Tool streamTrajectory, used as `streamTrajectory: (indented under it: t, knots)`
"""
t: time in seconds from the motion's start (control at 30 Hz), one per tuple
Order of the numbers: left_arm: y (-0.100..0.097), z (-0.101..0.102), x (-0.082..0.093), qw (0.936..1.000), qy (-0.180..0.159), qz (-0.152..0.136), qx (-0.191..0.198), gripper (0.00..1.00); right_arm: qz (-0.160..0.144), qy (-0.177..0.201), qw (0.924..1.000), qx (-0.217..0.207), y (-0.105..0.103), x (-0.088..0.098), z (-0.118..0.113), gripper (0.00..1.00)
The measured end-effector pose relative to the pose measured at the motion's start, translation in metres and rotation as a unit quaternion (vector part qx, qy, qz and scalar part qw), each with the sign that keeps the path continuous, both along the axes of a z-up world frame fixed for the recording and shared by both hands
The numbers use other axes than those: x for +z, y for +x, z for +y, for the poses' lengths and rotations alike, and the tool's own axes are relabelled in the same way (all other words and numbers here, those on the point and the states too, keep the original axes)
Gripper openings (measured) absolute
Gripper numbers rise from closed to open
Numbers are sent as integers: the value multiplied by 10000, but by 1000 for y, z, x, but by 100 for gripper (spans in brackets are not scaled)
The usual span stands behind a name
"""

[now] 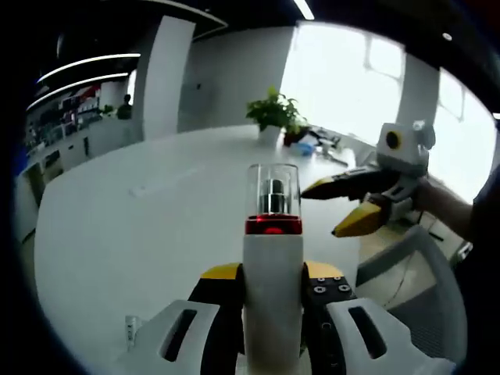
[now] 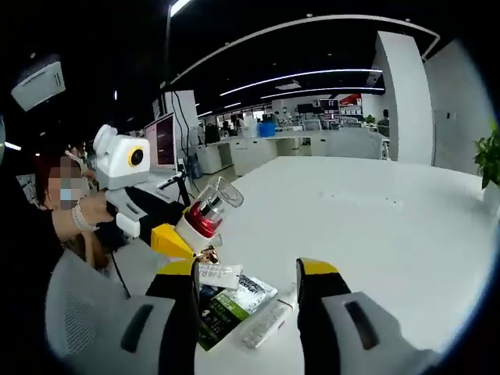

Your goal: Arrange the skincare products in the storage area until every visible bottle or jar stands upright without overlapping.

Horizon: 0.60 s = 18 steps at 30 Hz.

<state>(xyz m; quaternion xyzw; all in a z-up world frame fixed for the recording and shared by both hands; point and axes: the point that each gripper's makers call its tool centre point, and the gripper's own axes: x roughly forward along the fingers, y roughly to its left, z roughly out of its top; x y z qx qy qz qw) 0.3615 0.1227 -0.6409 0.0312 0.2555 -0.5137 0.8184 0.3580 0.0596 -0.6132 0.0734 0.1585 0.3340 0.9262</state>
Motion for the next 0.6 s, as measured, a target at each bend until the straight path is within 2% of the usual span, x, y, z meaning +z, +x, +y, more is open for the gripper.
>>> streamTrajectory:
  t: [0.07, 0.17, 0.23, 0.27, 0.33, 0.43, 0.47, 0.53, 0.6]
  knots:
    - [-1, -1, 0, 10000, -59, 30, 28, 24, 107, 282, 9995, 61, 1, 1, 4, 46]
    - [-3, -2, -1, 9999, -102, 68, 16, 24, 208, 437, 9988, 75, 1, -1, 5, 44]
    - [-5, -3, -1, 9999, -115, 71, -4, 24, 100, 509, 9987, -11, 5, 0, 4, 40]
    - [-6, -2, -2, 9999, -127, 97, -5, 24, 239, 677, 9974, 10, 4, 0, 6, 40]
    - [-9, -3, -3, 9998, -164, 128, -17, 24, 235, 1015, 9945, 59, 4, 6, 11, 41]
    - [-15, -6, -5, 9996, -209, 134, -115, 24, 267, 1708, 9847, 201, 3, 18, 21, 42]
    - [-16, -7, -5, 9996, -213, 153, -135, 24, 307, 1764, 9836, 215, 3, 19, 22, 42]
    - [-18, -10, -5, 9995, -228, 170, -164, 24, 234, 1574, 9868, 287, 5, 15, 25, 42]
    - [-19, -11, -4, 9993, -259, 197, -163, 24, 204, 1647, 9847, 523, 2, 18, 32, 40]
